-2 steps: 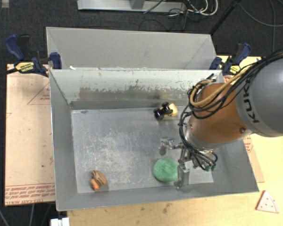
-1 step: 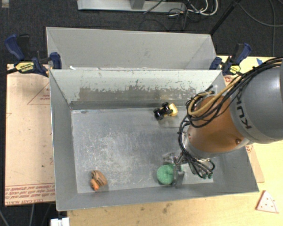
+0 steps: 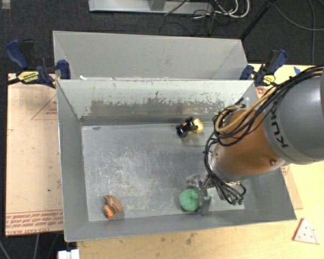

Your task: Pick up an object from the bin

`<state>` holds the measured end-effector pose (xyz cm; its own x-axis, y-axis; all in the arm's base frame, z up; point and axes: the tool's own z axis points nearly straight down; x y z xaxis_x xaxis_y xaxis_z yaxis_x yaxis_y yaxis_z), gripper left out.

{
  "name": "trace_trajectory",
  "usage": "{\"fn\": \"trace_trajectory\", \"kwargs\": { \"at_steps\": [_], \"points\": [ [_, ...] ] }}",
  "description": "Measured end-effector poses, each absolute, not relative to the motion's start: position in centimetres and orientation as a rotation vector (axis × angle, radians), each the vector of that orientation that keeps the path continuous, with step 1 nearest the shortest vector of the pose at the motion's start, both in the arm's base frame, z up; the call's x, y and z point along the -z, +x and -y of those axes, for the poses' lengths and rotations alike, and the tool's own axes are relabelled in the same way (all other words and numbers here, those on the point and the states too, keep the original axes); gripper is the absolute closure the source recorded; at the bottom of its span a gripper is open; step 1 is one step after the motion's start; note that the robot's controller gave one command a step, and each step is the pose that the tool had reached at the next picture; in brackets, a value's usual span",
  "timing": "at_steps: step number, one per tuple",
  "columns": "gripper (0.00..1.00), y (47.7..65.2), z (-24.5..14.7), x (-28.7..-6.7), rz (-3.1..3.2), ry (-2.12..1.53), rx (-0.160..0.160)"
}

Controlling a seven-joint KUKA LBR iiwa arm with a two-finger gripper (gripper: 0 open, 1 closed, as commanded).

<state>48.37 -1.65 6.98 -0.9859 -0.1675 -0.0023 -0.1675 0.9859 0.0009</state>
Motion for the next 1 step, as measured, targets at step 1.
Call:
{"fn": "trace_trajectory", "kwargs": {
  "at_steps": [1],
  "points": [
    [1.0,49.01,1.11,-19.52,-3.125,-0.294,-0.001]
  ]
}}
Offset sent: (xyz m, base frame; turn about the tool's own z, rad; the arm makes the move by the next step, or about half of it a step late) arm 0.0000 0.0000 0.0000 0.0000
